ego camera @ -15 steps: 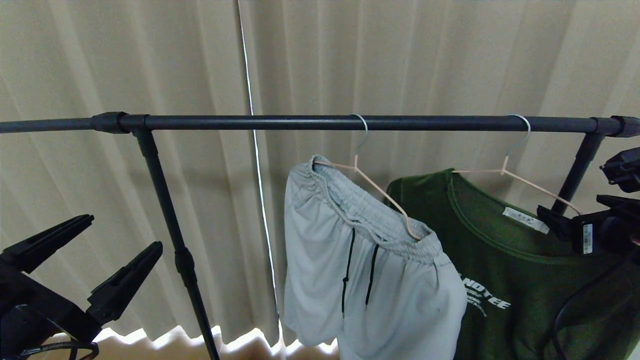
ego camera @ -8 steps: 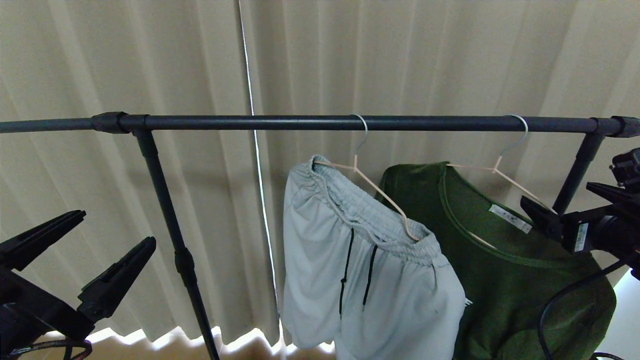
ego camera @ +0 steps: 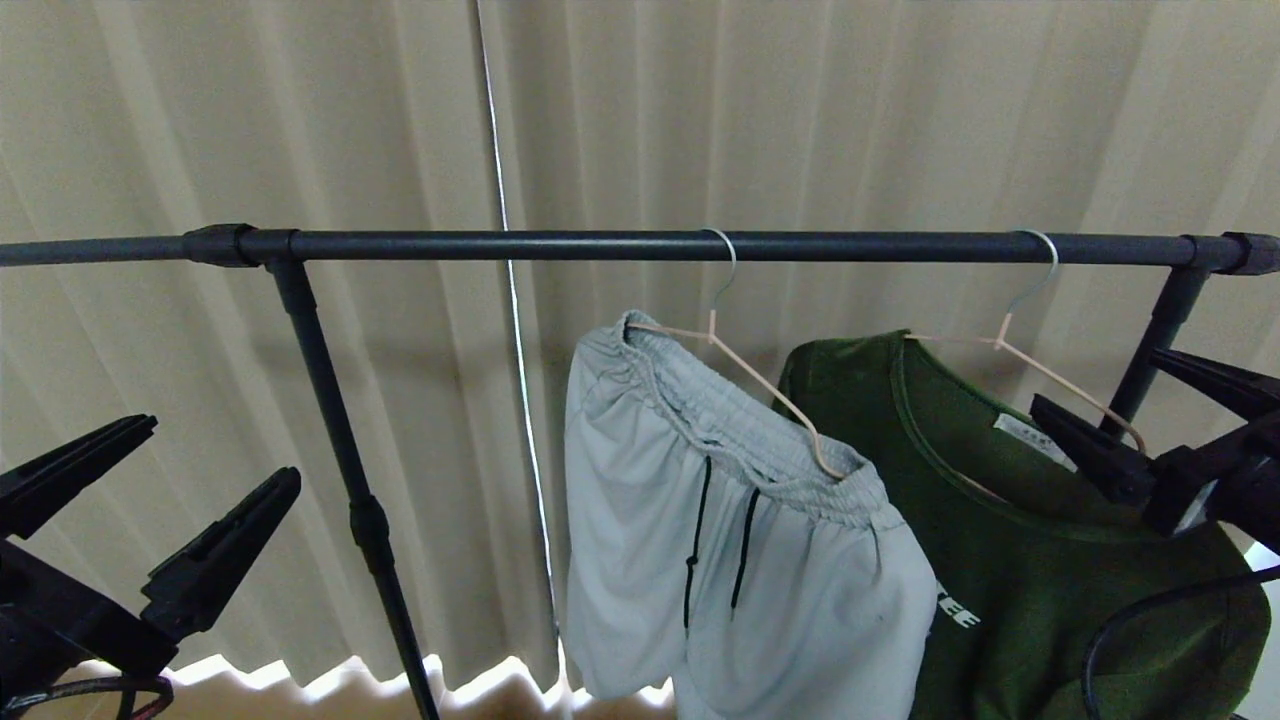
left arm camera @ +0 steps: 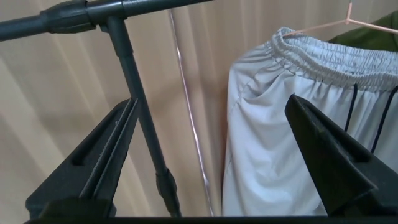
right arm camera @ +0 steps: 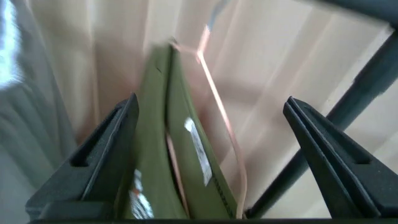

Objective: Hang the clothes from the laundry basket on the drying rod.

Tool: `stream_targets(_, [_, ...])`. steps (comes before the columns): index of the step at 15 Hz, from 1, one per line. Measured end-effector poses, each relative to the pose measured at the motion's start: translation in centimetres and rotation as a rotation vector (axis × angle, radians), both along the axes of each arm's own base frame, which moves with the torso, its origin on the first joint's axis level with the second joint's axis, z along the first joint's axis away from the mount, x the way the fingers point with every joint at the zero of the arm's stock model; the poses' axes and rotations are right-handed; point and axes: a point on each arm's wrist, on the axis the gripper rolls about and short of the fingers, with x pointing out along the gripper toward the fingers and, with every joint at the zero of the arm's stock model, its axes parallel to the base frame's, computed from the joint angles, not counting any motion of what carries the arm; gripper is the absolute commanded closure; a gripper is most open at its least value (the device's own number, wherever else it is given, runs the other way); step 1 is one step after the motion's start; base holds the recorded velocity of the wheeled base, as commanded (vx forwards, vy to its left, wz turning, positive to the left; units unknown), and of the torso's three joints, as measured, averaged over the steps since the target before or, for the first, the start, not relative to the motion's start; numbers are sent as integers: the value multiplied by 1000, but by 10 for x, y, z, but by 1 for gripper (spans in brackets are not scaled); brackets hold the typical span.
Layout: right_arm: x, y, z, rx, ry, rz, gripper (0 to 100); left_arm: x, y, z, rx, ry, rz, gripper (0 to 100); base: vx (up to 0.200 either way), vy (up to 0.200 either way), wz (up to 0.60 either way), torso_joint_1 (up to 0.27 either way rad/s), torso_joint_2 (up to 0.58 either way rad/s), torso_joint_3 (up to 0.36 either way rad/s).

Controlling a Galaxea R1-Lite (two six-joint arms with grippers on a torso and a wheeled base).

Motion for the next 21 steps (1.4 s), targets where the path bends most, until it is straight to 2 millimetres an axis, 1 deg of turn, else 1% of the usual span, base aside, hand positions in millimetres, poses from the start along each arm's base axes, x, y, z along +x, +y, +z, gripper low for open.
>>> stream_targets(5, [-34, -4, 3, 8, -76, 40, 0, 0, 4, -2, 19, 3, 38, 0, 0, 0, 0, 0, 0, 0])
stream_targets(7, [-50, -7, 2, 9, -106, 34, 0, -1, 12, -9, 22, 22, 108, 0, 0, 0, 0, 0, 0, 0])
stream_targets(10, [-73, -11, -12, 5, -84, 19, 0, -12, 28, -28, 21, 80, 247, 0, 0, 0, 0, 0, 0, 0])
stream_targets(12, [-87, -15, -23, -3, -29, -3, 0, -21, 32, -37, -5, 141, 279, 0, 0, 0, 0, 0, 0, 0])
stream_targets(15, [-115, -22, -43, -16, 90, -57, 0, -45, 35, -51, -23, 216, 292, 0, 0, 0, 0, 0, 0, 0])
stream_targets(16, [-127, -24, -52, -18, 130, -80, 0, -56, 36, -57, -22, 240, 292, 0, 0, 0, 0, 0, 0, 0])
stream_targets(19, [-157, -26, -76, 4, 218, -132, 0, -86, 37, -80, -6, 317, 289, 0, 0, 0, 0, 0, 0, 0])
stream_targets(21, [-176, -27, -94, 20, 266, -177, 0, -103, 39, -94, -10, 312, 275, 0, 0, 0, 0, 0, 0, 0])
